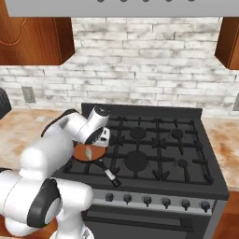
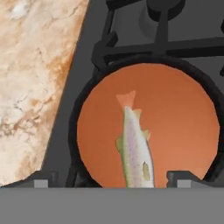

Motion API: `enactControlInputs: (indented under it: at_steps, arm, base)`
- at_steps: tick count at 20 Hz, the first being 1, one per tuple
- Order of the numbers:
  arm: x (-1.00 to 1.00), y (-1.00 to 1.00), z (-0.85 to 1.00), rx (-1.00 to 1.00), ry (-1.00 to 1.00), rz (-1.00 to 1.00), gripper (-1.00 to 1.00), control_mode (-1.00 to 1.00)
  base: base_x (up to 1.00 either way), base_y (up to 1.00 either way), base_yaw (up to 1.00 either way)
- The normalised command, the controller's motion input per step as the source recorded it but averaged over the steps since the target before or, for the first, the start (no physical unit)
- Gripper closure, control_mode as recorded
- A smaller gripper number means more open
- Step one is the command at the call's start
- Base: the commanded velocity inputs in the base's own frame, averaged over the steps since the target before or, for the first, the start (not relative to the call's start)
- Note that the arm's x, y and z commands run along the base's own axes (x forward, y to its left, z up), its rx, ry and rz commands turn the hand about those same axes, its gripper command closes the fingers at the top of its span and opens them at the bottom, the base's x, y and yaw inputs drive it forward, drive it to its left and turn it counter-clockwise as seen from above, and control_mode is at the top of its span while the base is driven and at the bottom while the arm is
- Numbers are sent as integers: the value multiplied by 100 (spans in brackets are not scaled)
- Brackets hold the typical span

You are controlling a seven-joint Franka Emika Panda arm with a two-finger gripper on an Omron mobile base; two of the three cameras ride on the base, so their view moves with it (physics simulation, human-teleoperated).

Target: Retrieve the fish from the fridge and place it on the saucepan with marinade on the stove.

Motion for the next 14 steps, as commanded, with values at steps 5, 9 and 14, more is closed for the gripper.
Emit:
enactControlInputs:
  at_steps: [5, 9, 14]
  arm:
    - [-94, -44, 61, 11, -12, 0, -100, -100]
    - [-100, -55, 50, 10, -15, 0, -100, -100]
    - [-98, -51, 40, 5, -20, 0, -100, -100]
  base:
    - [0, 0, 0]
    - [0, 0, 0]
    - [0, 0, 0]
